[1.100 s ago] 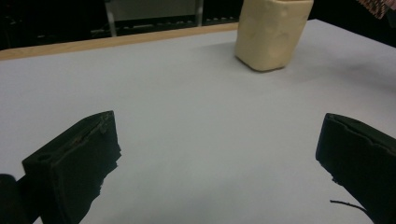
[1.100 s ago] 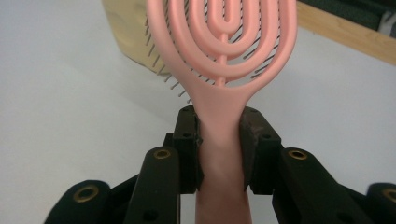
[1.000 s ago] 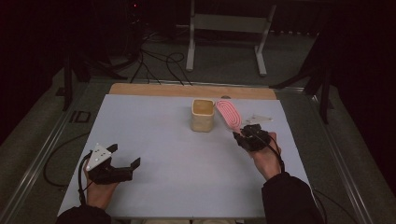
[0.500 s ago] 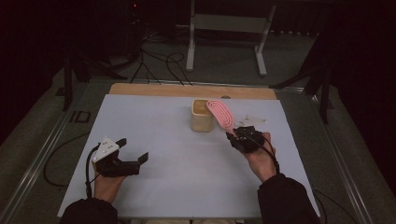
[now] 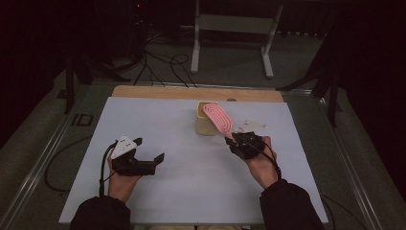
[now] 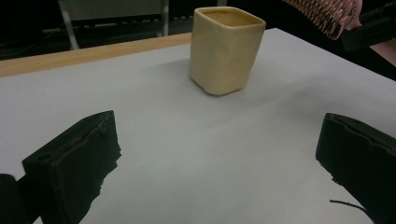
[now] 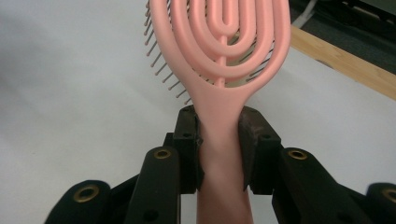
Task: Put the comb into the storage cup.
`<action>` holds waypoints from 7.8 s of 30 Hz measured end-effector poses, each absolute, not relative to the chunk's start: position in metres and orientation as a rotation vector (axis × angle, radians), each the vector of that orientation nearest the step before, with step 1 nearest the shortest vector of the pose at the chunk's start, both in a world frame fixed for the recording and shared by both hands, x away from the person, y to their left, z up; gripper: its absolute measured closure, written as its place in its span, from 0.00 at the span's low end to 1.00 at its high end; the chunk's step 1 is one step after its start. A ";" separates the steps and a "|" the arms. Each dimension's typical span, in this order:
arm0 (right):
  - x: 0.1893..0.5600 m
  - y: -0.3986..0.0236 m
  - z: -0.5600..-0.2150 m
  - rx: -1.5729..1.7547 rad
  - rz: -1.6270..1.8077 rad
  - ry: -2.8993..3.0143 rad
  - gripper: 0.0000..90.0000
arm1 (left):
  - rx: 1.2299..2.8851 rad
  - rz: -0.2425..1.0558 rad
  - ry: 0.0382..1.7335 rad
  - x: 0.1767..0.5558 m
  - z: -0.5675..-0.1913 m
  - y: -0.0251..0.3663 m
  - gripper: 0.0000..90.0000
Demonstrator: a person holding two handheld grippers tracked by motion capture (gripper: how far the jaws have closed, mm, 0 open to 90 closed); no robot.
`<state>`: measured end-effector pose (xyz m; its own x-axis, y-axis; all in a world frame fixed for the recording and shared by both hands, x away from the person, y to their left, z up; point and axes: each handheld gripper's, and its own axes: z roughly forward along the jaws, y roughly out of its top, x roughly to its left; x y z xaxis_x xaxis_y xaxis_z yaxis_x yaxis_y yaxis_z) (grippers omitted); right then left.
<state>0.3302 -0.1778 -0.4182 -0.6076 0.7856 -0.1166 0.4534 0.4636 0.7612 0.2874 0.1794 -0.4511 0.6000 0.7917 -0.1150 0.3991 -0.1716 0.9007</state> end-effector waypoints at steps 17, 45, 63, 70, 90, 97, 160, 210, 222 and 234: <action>0.322 -0.148 -0.421 0.942 1.036 2.274 0.78 | 1.763 0.304 0.902 0.316 -0.439 0.126 0.00; 0.307 -0.119 -0.421 0.832 1.130 2.286 0.79 | 1.710 0.231 0.935 0.338 -0.419 0.080 0.04; 0.301 -0.114 -0.426 0.791 1.092 2.249 0.79 | 1.695 0.295 1.014 0.334 -0.418 0.080 0.23; 0.301 -0.113 -0.428 0.772 1.080 2.252 0.79 | 1.688 0.289 1.034 0.332 -0.418 0.079 0.28; 0.302 -0.111 -0.430 0.776 1.086 2.236 0.78 | 1.598 0.215 1.049 0.328 -0.416 0.083 0.49; 0.302 -0.110 -0.431 0.770 1.093 2.241 0.76 | 1.555 0.165 1.003 0.325 -0.413 0.084 0.65; 0.271 -0.248 -0.479 1.095 1.311 2.080 0.10 | 1.487 0.334 0.995 0.326 -0.390 0.139 0.72; 0.241 -0.285 -0.496 1.147 1.329 1.913 0.10 | 1.521 0.375 0.905 0.358 -0.360 0.141 0.72; 0.240 -0.285 -0.498 1.149 1.335 1.915 0.10 | 1.520 0.411 0.936 0.370 -0.353 0.134 0.72; 0.241 -0.285 -0.499 1.151 1.331 1.925 0.10 | 1.522 0.445 0.924 0.379 -0.339 0.124 0.72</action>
<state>0.2411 -0.2849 -0.4992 -0.4986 0.8657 0.0442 0.3470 0.1526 0.9254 0.3786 0.1241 -0.3391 0.6063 0.7605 -0.2326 0.2925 0.0586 0.9545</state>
